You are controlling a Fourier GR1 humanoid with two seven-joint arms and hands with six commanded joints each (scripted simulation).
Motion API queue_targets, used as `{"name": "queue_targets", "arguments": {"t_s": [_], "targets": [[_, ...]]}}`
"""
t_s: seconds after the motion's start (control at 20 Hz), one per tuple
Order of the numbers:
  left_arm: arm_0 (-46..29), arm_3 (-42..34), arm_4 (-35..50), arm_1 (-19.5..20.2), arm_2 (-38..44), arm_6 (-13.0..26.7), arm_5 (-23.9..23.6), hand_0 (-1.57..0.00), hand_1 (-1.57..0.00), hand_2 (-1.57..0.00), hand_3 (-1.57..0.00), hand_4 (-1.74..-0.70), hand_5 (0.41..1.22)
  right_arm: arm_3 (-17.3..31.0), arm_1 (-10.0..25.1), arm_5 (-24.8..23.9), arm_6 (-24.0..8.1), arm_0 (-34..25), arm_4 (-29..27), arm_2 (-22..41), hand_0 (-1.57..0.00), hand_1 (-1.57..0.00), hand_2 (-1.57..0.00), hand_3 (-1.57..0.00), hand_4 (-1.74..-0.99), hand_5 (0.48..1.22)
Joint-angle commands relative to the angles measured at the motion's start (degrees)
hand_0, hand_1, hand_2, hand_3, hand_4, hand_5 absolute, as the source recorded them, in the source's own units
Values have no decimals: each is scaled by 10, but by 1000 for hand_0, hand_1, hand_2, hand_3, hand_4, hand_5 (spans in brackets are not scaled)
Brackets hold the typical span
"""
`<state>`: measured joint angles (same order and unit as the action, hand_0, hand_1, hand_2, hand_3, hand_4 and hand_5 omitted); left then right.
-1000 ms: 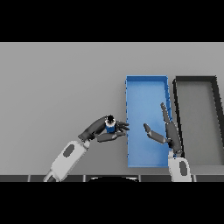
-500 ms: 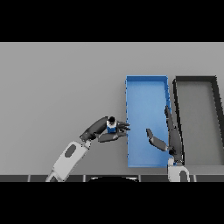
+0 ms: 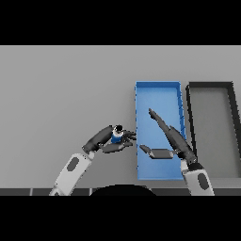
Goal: Pick up the blue pipe and place it into the blue bin.
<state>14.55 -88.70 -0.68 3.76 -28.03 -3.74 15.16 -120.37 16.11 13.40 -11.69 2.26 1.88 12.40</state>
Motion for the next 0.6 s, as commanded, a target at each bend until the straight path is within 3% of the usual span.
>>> {"name": "queue_targets", "arguments": {"t_s": [0.0, 0.15, 0.25, 0.4, 0.55], "targets": [[-4, 0, -4, 3, 3, -8, 1, -1571, -1571, -1571, -1571, -1474, 1221, -7, 4, 10, -10, -11, -3, 8, 1, -1, -2, 1, -1230, 531], [-6, -2, -6, -2, 4, -3, 9, -1571, -1571, -1571, -1571, -1474, 1221, -3, 3, 29, -42, -58, -7, 29, 1, 0, 0, 1, -1249, 524], [-6, -2, -13, -7, 5, 0, 9, -1571, -1571, -1571, -1571, -1475, 1221, -4, -7, 37, -82, -82, -19, 45, 1, 0, 0, 1, -1239, 522], [-9, -9, -11, -13, 10, 9, 16, -1571, -1571, -1571, -1571, -1476, 1221, 6, -15, 60, -85, -119, -43, 62, 1, 1, 1, 1, -1220, 525], [0, -1, -10, -15, 23, 11, 31, -1571, -1571, -1571, -1571, -1474, 1221, 30, -31, 73, -112, -166, -50, 83, 1, 1, 1, 1, -1201, 514]]}}
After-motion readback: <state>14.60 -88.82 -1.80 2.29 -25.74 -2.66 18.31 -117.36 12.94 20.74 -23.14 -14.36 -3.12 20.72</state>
